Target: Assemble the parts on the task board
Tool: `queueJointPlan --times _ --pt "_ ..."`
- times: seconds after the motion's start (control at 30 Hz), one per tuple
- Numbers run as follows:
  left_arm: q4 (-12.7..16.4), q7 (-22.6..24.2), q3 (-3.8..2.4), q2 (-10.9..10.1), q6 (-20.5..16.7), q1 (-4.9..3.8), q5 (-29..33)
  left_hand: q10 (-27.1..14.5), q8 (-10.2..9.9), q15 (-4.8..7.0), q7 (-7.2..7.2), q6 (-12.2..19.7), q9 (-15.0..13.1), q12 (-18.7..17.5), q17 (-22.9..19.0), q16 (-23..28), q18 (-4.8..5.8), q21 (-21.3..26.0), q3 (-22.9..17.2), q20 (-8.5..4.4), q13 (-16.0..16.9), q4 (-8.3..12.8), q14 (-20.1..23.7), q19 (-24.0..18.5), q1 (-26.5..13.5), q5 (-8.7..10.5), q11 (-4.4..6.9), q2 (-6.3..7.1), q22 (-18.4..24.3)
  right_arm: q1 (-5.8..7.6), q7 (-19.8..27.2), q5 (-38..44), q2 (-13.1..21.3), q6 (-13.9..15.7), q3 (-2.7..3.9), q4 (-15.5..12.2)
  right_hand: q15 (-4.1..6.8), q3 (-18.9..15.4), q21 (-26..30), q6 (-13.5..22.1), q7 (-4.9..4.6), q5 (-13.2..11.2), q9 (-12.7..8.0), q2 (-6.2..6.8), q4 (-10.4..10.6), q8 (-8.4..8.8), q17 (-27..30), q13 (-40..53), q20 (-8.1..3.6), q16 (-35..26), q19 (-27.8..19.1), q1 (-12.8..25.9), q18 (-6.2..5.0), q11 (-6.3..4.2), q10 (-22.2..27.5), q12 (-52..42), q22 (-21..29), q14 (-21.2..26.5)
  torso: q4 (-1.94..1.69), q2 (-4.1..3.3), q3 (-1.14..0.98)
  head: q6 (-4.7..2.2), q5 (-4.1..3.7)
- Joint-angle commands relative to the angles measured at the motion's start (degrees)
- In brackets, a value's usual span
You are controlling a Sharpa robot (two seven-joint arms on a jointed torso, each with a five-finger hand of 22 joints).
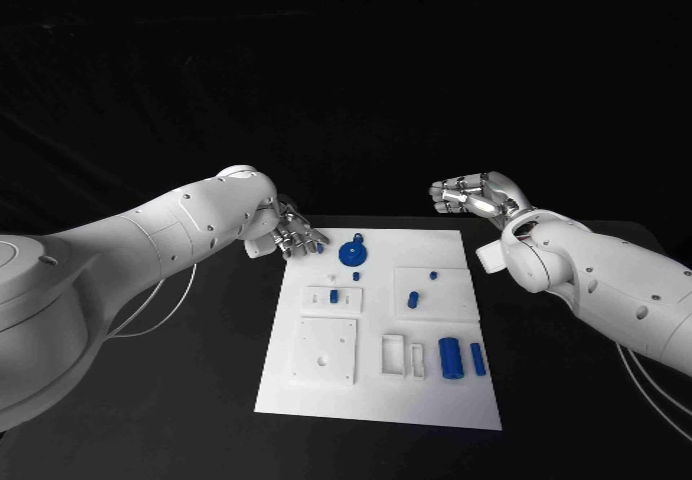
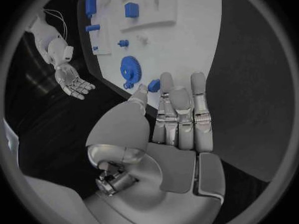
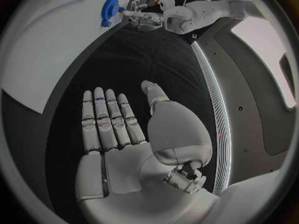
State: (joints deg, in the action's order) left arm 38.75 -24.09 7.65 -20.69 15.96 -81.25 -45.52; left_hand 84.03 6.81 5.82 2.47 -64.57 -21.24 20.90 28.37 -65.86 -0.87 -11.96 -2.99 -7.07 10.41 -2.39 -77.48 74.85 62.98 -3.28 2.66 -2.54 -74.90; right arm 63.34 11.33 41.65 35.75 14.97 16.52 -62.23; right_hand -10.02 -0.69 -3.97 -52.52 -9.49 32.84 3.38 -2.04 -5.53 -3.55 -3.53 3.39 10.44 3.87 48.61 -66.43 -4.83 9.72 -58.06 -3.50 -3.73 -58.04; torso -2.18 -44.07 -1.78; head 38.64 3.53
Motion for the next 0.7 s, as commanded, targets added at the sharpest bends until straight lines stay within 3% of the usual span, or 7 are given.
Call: queueJointPlan --times 0.03,0.23,0.7 --pt "0.1 0.6 0.06 0.2 0.3 0.24 1.2 1.6 -0.1 0.08 -0.09 0.3 -0.1 0.1 -0.1 -0.2 0.45 0.1 -0.3 0.06 0.1 0.8 0.5 0.0 0.9 0.11 -0.32 -1.08 -0.9 0.01 0.3 0.1 -0.2 -1.1 0.03 0.1 -0.03 -0.3 -0.1 0.3 -0.14 0.3 -0.1 0.04 -0.1 0.23 0.1 -0.1 0.07 -0.4 -0.4 -0.3 -1.12 0.05 0.4 0.1 0.1 0.4 -0.05 -0.03 -0.01 0.08 0.04" --pt "0.1 1.0 0.06 0.1 0.7 0.24 1.6 1.6 0.0 0.13 -0.3 0.3 -0.3 0.0 -0.1 -0.3 0.56 0.1 -0.3 -0.01 0.1 2.4 0.6 -0.1 4.4 0.14 -0.21 -2.93 -1.0 0.01 0.1 0.1 -0.4 -1.4 0.02 0.4 -0.04 -0.3 -0.1 0.2 -0.14 0.3 -0.1 0.01 0.0 0.23 0.1 -0.1 0.09 -0.4 -0.5 -0.2 -1.11 0.06 0.4 0.1 0.1 0.4 0.0 -0.04 0.03 0.08 0.02" --pt "0.4 1.2 0.05 0.0 1.6 0.24 1.9 1.6 0.8 0.27 -0.78 0.1 -1.2 -0.1 0.1 -0.6 0.62 -0.3 -1.6 -0.14 0.0 5.2 0.6 -0.1 9.0 -0.14 -0.02 -4.73 -1.1 0.01 0.0 0.1 -0.5 -1.7 0.02 0.6 -0.06 -0.4 -0.1 0.2 -0.14 0.3 -0.1 -0.03 0.2 0.22 0.1 -0.1 0.11 -0.4 -0.7 -0.1 -1.11 0.06 0.4 0.1 0.1 0.5 0.02 0.01 -0.01 0.11 0.08"
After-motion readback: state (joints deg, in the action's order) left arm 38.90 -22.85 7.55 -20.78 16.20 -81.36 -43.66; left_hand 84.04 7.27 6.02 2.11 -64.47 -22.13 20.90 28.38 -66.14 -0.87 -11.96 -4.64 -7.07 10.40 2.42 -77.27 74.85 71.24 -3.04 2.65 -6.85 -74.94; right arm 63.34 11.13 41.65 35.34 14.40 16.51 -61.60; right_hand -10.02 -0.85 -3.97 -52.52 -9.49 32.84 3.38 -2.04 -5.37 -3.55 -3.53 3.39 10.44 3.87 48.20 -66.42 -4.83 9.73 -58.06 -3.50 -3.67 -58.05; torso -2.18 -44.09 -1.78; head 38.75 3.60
